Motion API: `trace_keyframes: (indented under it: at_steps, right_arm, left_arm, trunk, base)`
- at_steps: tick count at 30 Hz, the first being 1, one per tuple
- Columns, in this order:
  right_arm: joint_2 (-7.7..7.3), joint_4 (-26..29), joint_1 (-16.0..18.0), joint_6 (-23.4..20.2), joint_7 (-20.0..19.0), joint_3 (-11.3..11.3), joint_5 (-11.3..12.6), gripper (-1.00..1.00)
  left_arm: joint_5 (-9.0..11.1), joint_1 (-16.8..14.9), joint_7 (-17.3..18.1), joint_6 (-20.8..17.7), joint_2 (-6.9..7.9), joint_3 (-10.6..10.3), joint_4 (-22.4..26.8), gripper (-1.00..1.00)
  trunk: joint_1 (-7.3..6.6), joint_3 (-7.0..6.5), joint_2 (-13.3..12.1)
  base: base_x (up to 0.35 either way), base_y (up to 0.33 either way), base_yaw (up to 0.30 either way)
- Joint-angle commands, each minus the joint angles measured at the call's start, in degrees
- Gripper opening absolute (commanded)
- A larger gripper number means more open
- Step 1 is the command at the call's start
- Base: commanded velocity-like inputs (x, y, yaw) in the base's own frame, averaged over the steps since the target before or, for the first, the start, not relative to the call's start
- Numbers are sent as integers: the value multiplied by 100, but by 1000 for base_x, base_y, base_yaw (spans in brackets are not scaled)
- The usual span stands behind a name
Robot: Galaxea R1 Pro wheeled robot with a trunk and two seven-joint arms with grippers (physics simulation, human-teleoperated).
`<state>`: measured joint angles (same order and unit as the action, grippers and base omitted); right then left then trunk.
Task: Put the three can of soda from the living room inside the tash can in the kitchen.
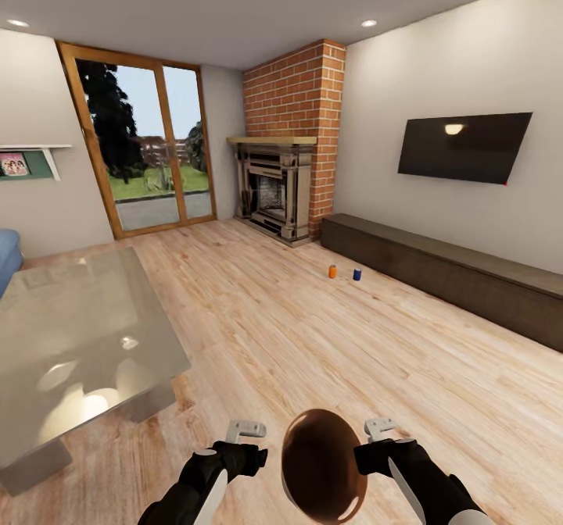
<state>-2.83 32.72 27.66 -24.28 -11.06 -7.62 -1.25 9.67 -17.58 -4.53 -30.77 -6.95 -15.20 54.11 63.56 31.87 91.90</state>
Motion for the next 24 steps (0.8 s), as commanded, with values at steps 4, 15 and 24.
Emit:
trace_keyframes:
  at_steps: [4, 15, 24]
  right_arm:
    - [1, 9, 3, -7, -37, 9, 72, -100]
    - [1, 10, 3, -7, -37, 7, 72, -100]
    - [1, 7, 3, -7, -37, 7, 72, -100]
  left_arm:
    - [0, 0, -1, 0, 0, 0, -5, 100]
    - [-8, 0, 0, 0, -7, 0, -6, 100]
    - [-9, 0, -4, 17, -8, 0, -6, 100]
  trunk:
    - [0, -1, 0]
    - [0, -1, 0]
    - [0, -1, 0]
  base:
    - [12, 10, 0]
    - [85, 79, 0]
    - [26, -49, 0]
